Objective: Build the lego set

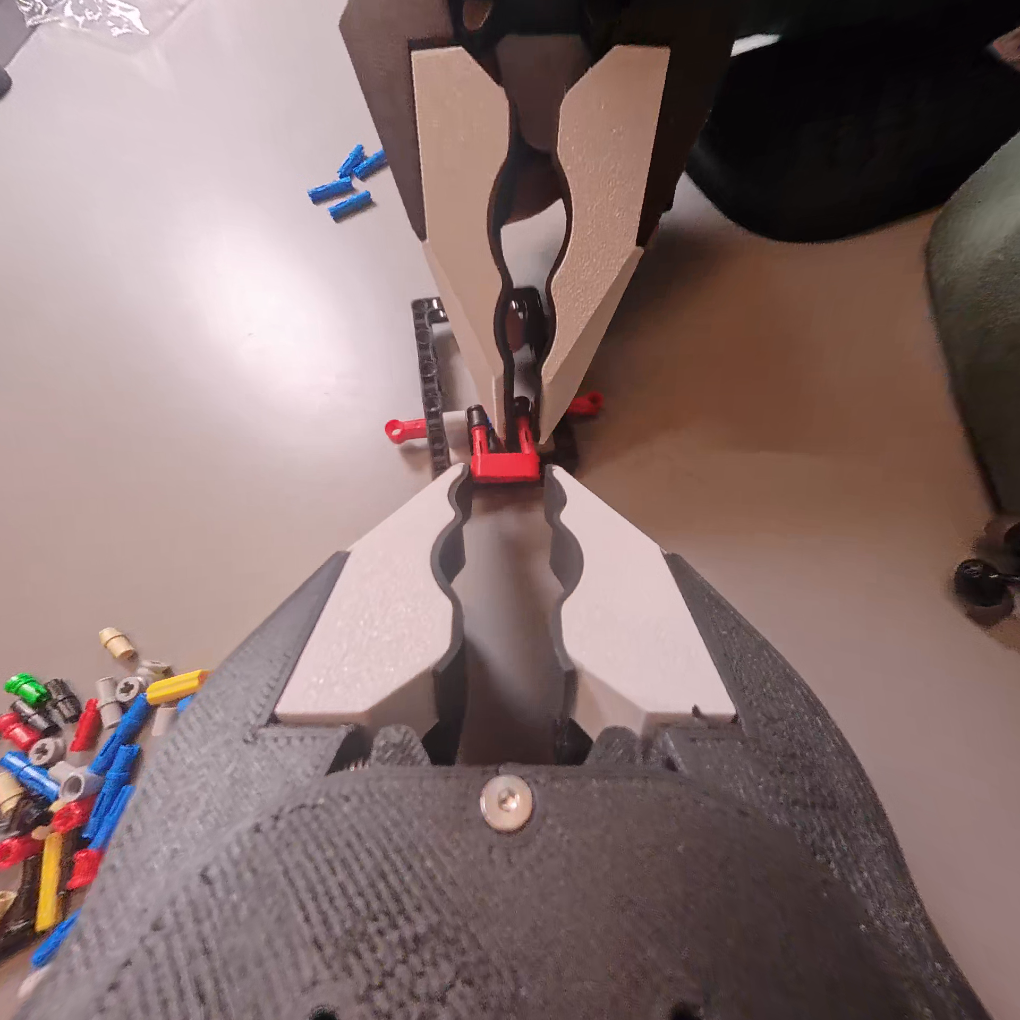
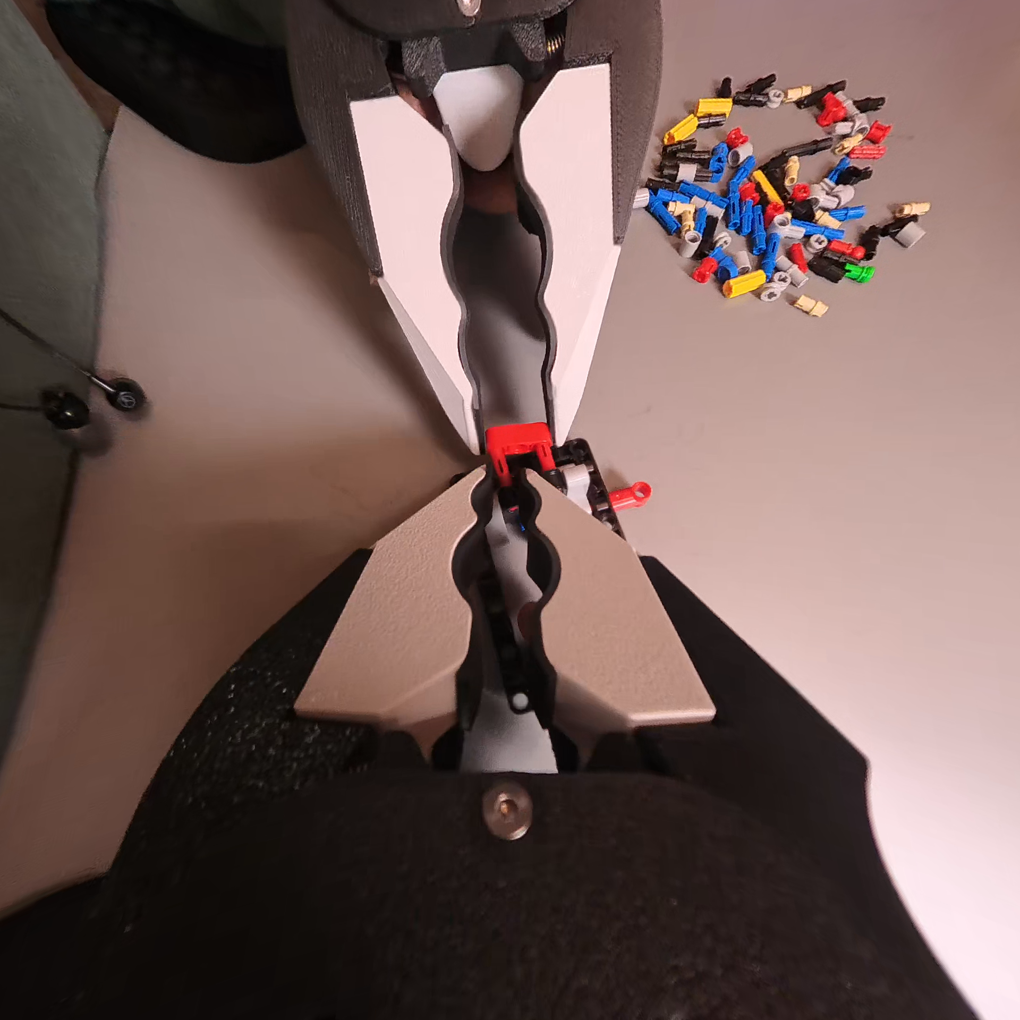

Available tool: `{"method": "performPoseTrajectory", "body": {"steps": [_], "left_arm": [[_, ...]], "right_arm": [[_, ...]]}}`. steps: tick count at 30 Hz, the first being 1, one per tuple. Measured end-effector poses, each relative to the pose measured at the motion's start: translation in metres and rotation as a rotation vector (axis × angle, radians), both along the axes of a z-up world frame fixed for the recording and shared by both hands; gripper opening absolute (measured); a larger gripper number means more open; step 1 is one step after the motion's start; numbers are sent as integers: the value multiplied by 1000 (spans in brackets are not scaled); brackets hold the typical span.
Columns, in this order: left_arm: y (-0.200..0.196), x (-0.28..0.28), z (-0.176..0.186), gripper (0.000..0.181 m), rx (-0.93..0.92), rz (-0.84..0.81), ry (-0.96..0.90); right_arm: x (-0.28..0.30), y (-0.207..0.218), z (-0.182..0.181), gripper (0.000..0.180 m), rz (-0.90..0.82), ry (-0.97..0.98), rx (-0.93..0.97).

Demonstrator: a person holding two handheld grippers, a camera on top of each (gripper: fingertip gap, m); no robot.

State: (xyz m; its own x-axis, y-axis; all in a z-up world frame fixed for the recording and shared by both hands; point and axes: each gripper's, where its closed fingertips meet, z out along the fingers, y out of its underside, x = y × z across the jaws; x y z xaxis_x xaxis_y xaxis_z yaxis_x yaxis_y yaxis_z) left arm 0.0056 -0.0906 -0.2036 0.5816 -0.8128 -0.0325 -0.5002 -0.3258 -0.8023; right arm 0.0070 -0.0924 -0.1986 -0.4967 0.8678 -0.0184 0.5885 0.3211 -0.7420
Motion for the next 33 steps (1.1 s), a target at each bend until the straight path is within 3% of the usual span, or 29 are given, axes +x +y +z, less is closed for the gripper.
{"method": "performPoseTrajectory", "body": {"steps": [7, 17, 33], "left_arm": [[-4, -1, 4, 23, -52, -31, -92], [-20, 7, 4, 22, -71, -218, -94], [-20, 12, 0, 20, -87, -178, -35]], "right_arm": [[-1, -4, 1, 5, -31, -6, -78], [9, -18, 1, 4, 91, 9, -97], [12, -19, 0, 4, 48, -10, -65]]}}
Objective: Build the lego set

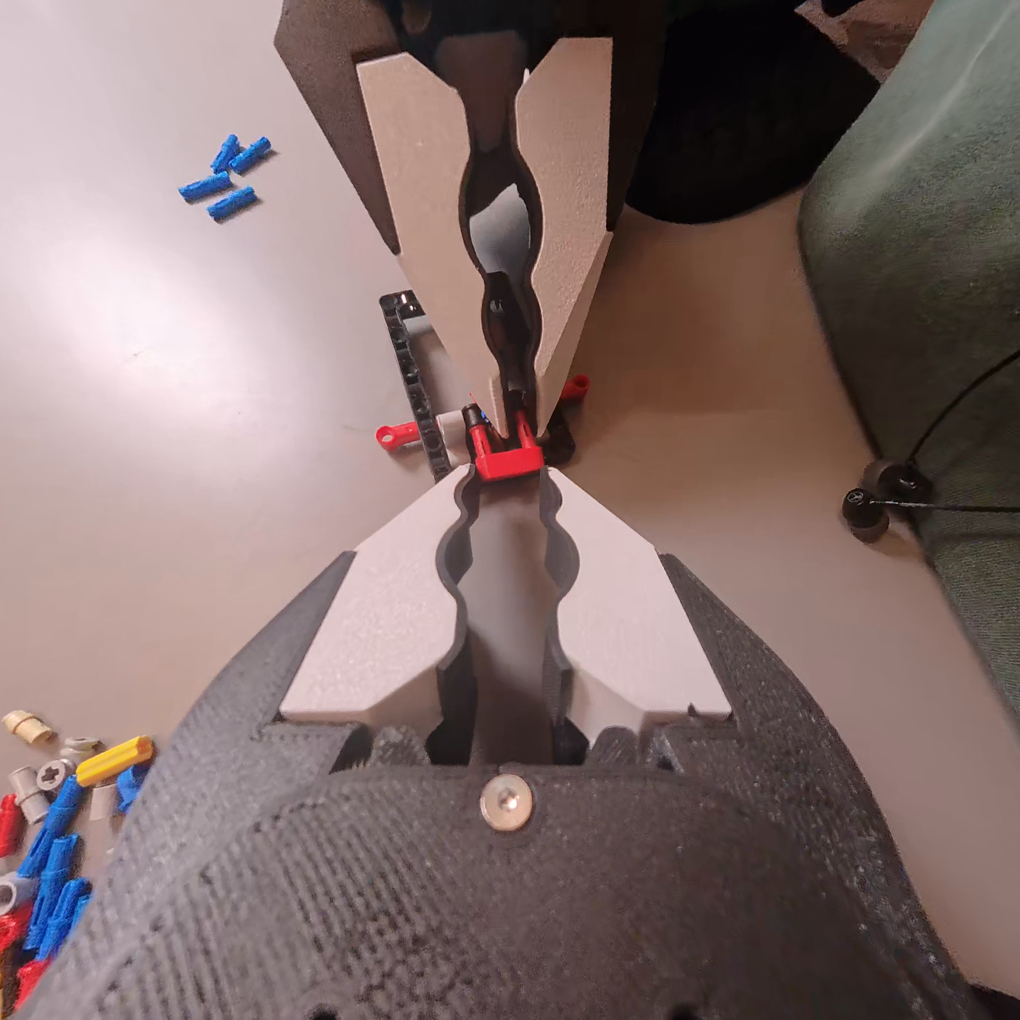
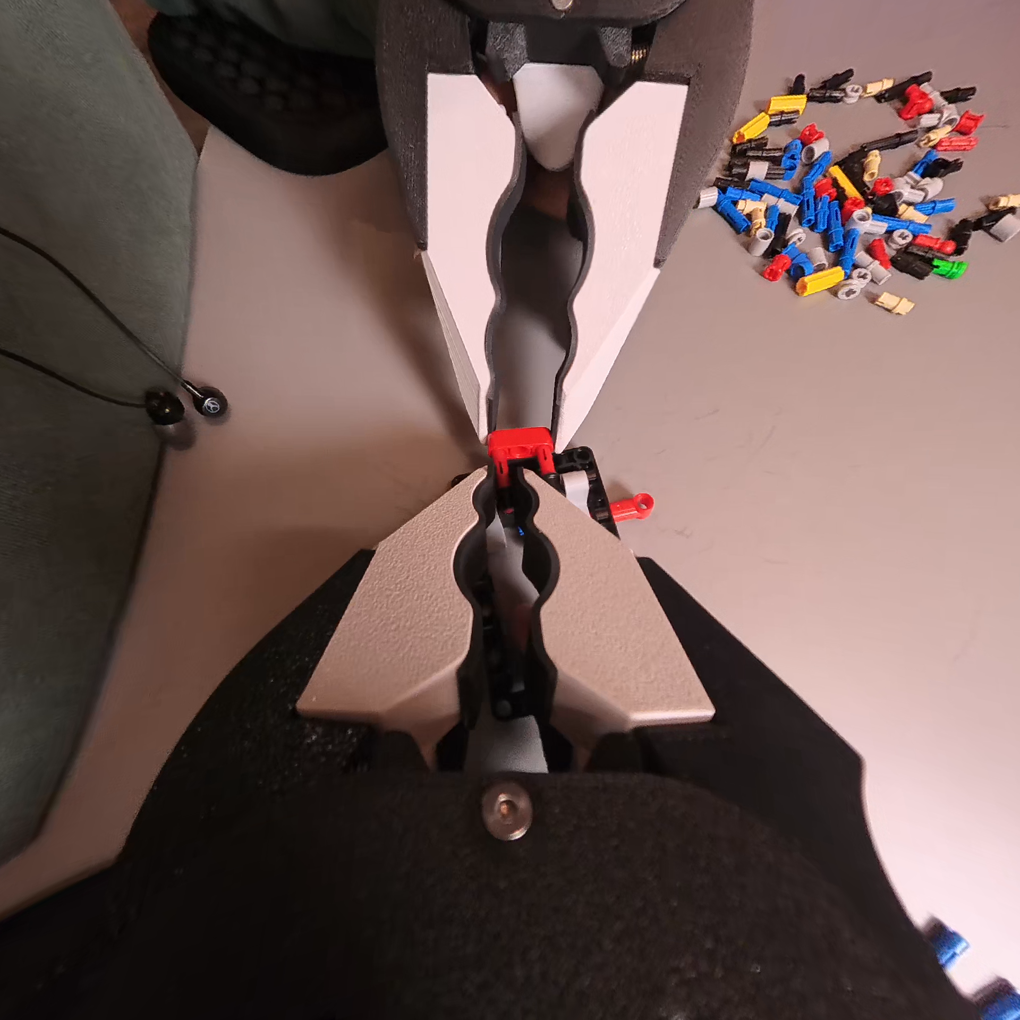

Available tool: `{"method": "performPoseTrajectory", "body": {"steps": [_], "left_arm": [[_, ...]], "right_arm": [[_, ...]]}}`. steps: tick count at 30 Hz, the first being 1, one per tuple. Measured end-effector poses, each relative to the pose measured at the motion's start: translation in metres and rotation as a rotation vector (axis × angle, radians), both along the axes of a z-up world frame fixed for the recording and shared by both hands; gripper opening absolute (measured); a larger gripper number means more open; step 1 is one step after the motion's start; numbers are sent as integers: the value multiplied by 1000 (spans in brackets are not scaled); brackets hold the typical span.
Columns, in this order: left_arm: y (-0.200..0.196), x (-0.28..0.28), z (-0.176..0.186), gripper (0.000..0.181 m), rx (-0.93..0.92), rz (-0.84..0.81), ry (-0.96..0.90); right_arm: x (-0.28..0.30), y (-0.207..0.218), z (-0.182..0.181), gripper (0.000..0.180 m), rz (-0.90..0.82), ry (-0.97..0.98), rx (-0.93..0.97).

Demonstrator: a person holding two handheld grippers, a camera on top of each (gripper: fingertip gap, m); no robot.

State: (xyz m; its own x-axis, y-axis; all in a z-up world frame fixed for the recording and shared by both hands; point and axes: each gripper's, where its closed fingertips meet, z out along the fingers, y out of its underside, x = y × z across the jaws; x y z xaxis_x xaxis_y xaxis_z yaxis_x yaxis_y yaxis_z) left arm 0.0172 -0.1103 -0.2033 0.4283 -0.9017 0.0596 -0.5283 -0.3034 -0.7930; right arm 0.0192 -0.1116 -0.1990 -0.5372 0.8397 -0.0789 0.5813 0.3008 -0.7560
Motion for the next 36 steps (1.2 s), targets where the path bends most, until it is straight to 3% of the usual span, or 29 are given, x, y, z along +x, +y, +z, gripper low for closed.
{"method": "performPoseTrajectory", "body": {"steps": [13, 20, 22, 24, 27, 31, 36], "left_arm": [[-2, 7, 2, 20, -165, 41, -6], [-3, 8, 1, 21, -133, 11, 38], [-3, 7, 1, 12, -109, 10, 44], [-3, 4, 1, 18, -103, 21, 34], [-1, 1, 2, 26, -82, 31, 32], [10, -10, 6, 37, 11, 10, 32], [6, 7, 3, 53, 45, -197, 56]], "right_arm": [[4, -7, 0, 1, 24, -25, 69], [6, -7, 0, 1, 17, -35, 72], [9, -8, 3, 4, 24, -20, 59], [14, -11, 10, 17, 26, -12, 32], [24, -2, 22, 25, -66, 4, 31], [32, 4, 18, 41, -347, -46, -16], [21, -9, -1, 51, -589, -61, -23]]}}
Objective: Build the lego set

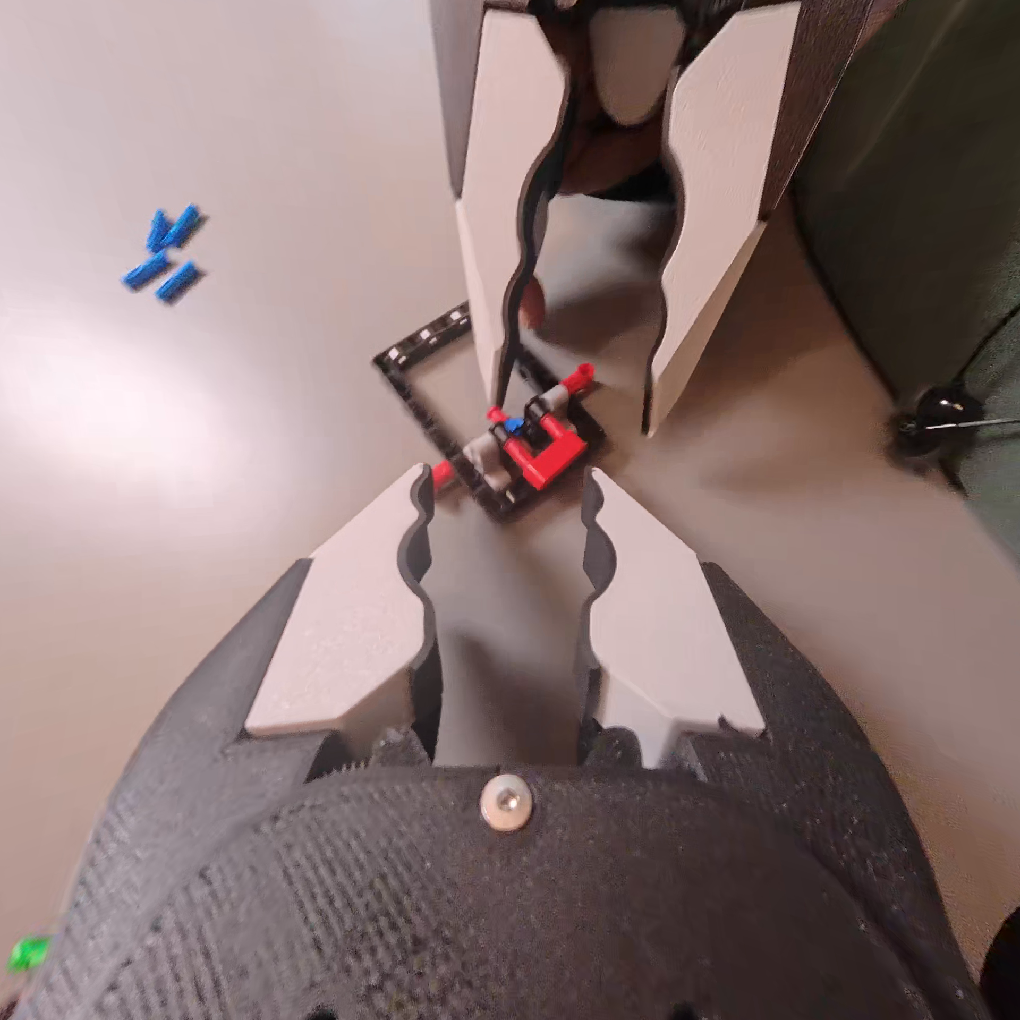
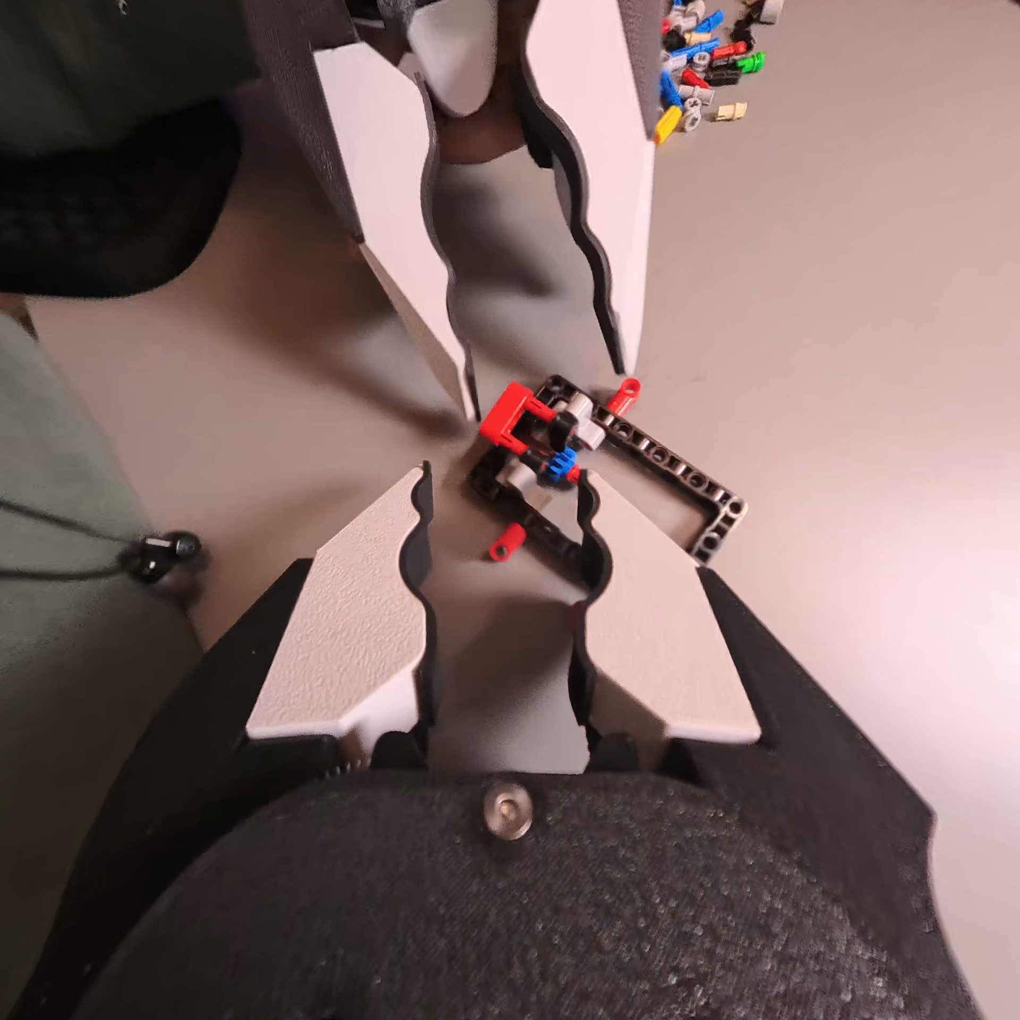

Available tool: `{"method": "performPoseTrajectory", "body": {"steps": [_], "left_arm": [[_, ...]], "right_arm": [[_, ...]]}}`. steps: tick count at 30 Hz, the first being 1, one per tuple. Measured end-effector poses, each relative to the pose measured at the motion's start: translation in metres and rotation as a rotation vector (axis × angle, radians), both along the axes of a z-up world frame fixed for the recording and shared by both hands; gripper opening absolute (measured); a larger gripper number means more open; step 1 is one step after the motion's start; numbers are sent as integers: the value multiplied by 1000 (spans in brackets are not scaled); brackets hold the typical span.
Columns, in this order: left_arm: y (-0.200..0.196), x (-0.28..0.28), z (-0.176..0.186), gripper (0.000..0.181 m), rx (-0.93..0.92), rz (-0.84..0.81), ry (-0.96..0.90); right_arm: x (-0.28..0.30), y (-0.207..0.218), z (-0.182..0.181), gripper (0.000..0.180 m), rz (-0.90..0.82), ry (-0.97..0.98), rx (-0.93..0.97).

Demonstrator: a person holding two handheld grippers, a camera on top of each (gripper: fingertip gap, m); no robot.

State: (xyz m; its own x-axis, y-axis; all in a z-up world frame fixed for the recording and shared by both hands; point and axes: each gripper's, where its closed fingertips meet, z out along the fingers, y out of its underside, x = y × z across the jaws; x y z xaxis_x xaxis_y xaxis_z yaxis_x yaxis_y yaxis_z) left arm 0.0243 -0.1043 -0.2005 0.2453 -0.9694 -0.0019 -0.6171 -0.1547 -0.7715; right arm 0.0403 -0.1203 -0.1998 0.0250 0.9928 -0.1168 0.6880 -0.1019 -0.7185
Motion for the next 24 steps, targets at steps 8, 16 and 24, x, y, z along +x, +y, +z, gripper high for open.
{"method": "performPoseTrajectory", "body": {"steps": [8, 16, 24], "left_arm": [[-8, 15, -1, 37, 8, -180, 76], [-2, 13, -2, 30, -9, 49, 63], [-8, 19, -3, 26, -8, 110, 35]], "right_arm": [[-9, 4, 0, 32, 77, -8, 84], [1, 14, 1, 27, 199, 38, 138], [6, 8, 1, 24, 290, 93, 120]]}}
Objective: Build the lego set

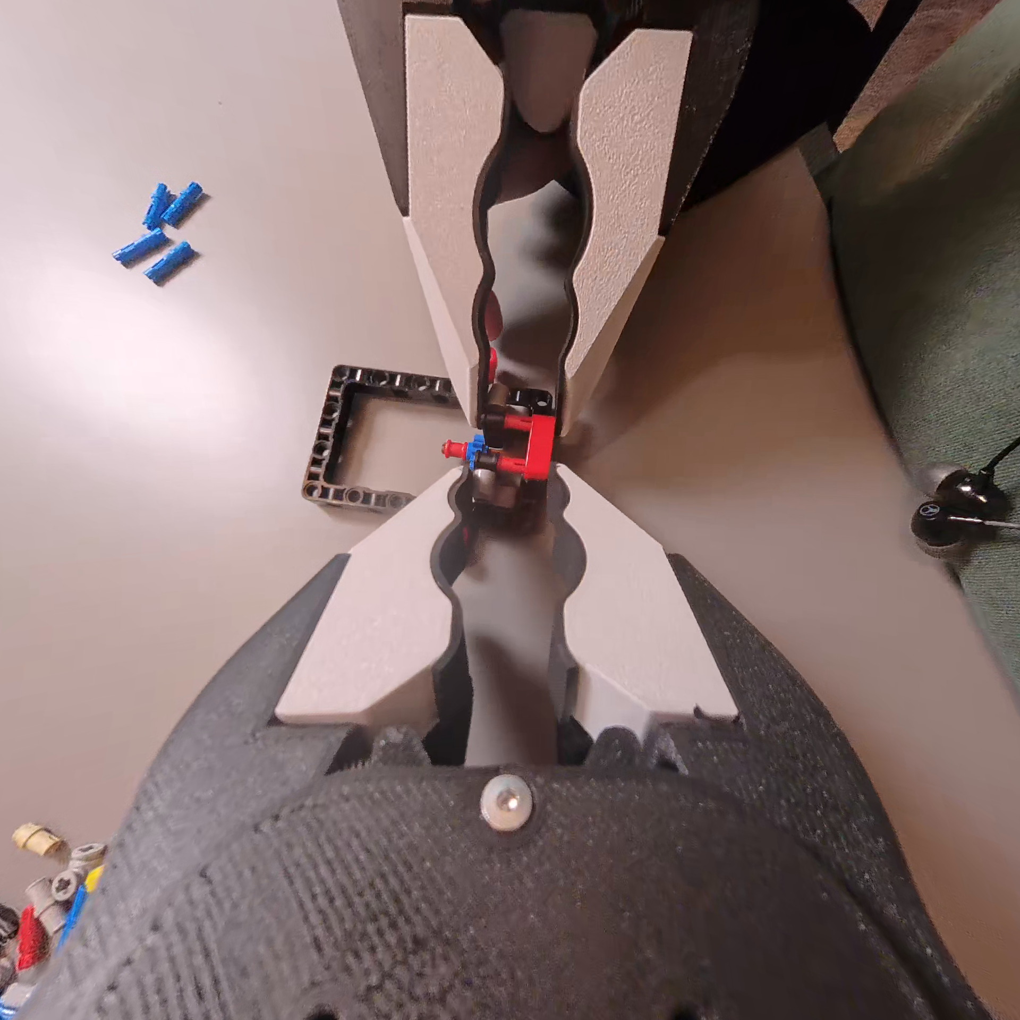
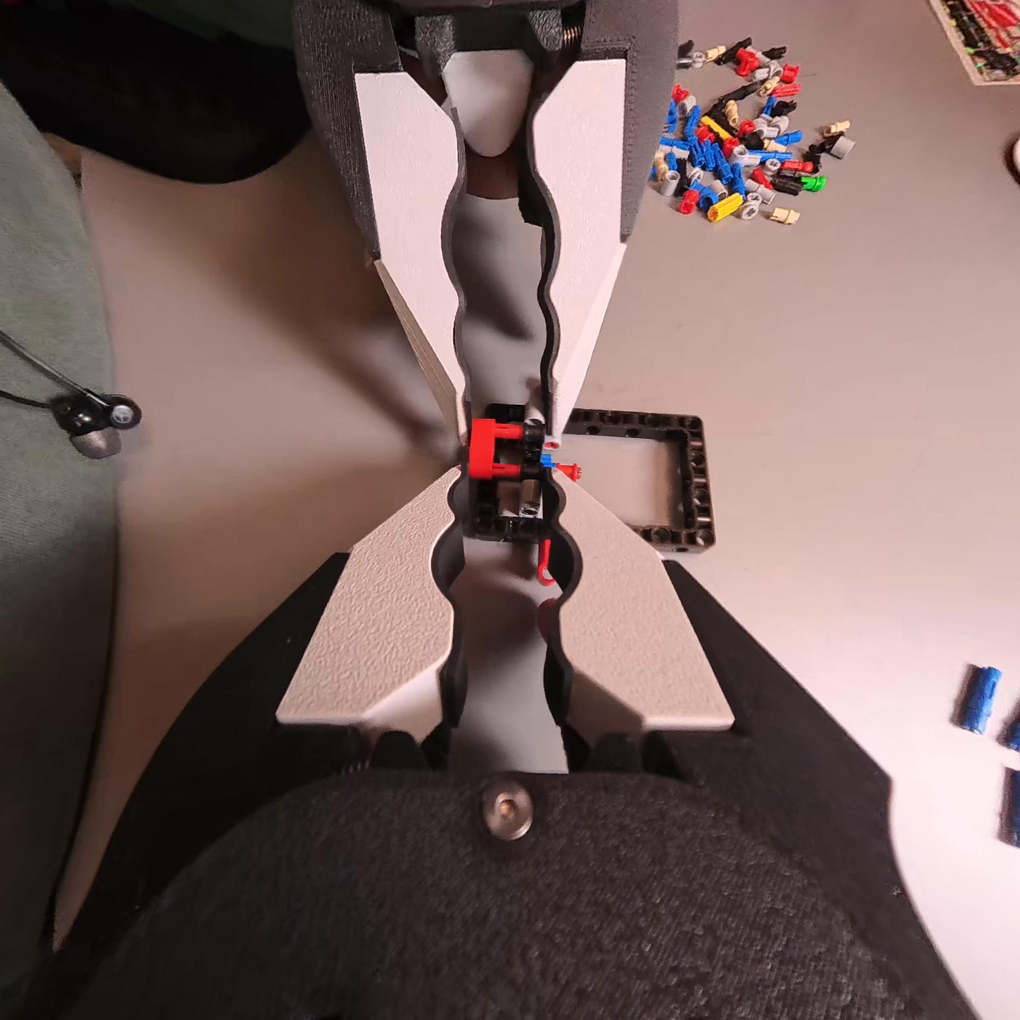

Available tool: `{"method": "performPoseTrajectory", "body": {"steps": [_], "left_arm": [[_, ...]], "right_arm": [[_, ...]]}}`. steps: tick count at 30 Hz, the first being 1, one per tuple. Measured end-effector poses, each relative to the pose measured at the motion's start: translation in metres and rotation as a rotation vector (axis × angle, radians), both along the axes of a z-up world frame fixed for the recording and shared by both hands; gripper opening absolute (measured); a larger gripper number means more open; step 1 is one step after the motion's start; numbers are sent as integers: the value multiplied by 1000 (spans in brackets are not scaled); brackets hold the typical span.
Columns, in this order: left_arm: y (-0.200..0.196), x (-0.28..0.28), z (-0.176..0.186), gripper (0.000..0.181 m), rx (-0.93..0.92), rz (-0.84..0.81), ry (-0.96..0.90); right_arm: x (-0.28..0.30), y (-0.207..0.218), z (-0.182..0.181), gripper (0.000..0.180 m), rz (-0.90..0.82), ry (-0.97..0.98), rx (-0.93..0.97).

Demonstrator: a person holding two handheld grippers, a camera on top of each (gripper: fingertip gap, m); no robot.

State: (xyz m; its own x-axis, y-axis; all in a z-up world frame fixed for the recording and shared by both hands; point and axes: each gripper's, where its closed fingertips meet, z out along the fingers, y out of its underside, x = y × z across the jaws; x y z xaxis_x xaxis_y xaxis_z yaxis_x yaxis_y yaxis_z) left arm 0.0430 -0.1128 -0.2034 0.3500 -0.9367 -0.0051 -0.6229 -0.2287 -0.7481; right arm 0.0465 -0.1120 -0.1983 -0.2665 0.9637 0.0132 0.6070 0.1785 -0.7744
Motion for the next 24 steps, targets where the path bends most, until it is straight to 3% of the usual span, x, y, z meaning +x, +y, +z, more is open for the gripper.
{"method": "performPoseTrajectory", "body": {"steps": [24], "left_arm": [[2, 5, 1, 25, -32, 55, -40]], "right_arm": [[5, 4, -1, 24, 121, 16, -72]]}}
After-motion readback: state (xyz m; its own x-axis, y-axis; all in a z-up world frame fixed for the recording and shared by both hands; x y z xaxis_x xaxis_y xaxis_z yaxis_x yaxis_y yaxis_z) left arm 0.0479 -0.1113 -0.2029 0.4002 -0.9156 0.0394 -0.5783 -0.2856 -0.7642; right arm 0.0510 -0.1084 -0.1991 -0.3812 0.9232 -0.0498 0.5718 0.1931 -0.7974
